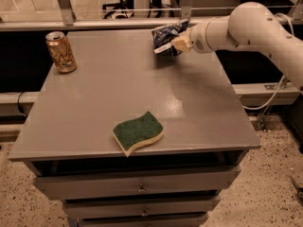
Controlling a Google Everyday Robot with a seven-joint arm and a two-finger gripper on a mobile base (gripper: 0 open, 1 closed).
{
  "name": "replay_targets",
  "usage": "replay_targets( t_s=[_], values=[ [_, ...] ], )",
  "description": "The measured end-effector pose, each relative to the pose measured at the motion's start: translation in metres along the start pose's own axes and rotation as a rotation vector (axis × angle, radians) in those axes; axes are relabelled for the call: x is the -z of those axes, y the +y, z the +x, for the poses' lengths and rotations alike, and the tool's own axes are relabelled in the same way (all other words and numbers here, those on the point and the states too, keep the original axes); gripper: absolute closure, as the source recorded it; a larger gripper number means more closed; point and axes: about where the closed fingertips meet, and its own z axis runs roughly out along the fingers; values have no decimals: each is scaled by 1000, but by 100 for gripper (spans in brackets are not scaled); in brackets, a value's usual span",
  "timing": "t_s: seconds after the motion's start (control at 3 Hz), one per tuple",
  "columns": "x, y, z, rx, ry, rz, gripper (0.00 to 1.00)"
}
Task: Move blue chip bag near sponge
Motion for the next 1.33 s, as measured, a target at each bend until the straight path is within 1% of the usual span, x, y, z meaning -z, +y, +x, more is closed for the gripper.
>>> replay_targets(
  t_s=[0.33,0.67,1.0,1.33],
  values=[
    [33,7,-9,55,-45,-45,100],
    [43,20,-1,152,-33,-102,100],
    [42,19,-2,153,-36,-98,100],
    [37,22,-3,155,-39,-122,100]
  ],
)
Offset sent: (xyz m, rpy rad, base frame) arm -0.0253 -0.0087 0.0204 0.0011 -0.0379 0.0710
